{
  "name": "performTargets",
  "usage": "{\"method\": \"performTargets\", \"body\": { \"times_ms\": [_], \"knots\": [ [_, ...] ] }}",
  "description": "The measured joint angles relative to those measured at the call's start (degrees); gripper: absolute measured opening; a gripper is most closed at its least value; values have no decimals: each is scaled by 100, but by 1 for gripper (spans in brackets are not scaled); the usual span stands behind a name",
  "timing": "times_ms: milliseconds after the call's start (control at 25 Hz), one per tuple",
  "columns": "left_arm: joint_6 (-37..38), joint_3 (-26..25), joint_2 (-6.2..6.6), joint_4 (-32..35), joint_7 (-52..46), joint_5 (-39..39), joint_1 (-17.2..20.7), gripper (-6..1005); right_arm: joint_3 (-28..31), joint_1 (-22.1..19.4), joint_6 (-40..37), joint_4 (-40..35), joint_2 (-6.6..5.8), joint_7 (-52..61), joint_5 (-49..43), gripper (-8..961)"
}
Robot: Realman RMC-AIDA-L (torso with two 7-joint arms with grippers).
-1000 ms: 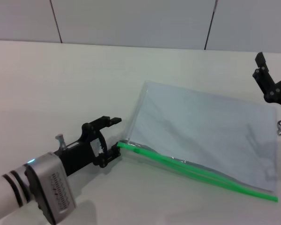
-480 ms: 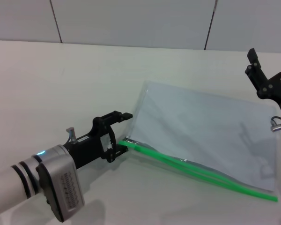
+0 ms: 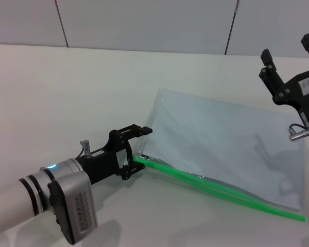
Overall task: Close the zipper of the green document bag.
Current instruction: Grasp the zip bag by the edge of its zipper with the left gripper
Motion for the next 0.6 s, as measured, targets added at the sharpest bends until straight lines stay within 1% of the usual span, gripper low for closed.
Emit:
{"method": "performTargets", "body": {
  "times_ms": [400,600],
  "knots": [
    [-27,43,-2,11,289,10,-4,448,-12,20,0,55,-7,0,-80,787],
    [-17,43,-2,14,377,10,-2,276,-32,27,0,58,-9,-4,-82,787]
  ]
}}
